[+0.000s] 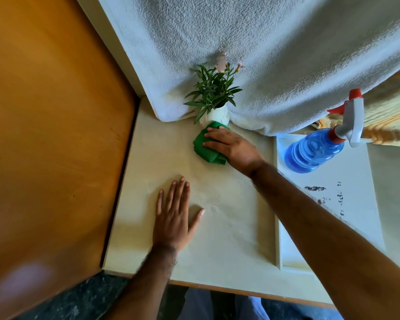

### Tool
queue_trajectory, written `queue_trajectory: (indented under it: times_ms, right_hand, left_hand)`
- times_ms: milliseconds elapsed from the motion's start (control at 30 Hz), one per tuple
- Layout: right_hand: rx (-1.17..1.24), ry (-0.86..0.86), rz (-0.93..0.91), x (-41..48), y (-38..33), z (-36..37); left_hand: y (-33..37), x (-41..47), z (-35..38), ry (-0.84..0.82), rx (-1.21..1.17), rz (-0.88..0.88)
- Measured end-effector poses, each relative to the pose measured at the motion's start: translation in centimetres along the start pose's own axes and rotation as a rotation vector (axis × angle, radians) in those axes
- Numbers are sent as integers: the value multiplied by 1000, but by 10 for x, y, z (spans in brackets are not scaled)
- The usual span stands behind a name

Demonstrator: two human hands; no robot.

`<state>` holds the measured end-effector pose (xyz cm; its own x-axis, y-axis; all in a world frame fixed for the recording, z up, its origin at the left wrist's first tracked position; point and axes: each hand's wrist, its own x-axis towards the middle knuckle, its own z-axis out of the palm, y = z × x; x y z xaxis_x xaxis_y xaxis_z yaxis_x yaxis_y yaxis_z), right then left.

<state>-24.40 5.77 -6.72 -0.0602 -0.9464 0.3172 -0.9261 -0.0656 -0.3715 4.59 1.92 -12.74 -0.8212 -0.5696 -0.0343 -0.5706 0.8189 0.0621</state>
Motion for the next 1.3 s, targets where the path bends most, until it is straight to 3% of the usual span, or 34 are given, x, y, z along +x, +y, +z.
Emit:
queue_trajectory:
  times_ms: [233,433,533,667,867,1100,1300]
  right_hand:
    - [162,-56,228,-15,-12,8]
    - [39,71,47,-14,-14,-10]
    - [2,111,54,-4,-5,-16]
    - [13,29,78,-9,1,-8]
    - [130,-58,293,-26,3,-2]
    - [-21,44,-75,-9,-17,-7]
    - [-64,42,-158,25,-1,-13]
  left_hand:
    - [1,0,-3,18,-8,2]
    - [1,0,-4,7,-7,3]
    - [2,0,-5,-21,-2,-5]
    - [2,0,-4,-4,-4,-1]
    - [1,0,-3,16,-7,6]
    - [1,0,-2,12,-2,-1]
    - [2,0,-4,-13,0,-5]
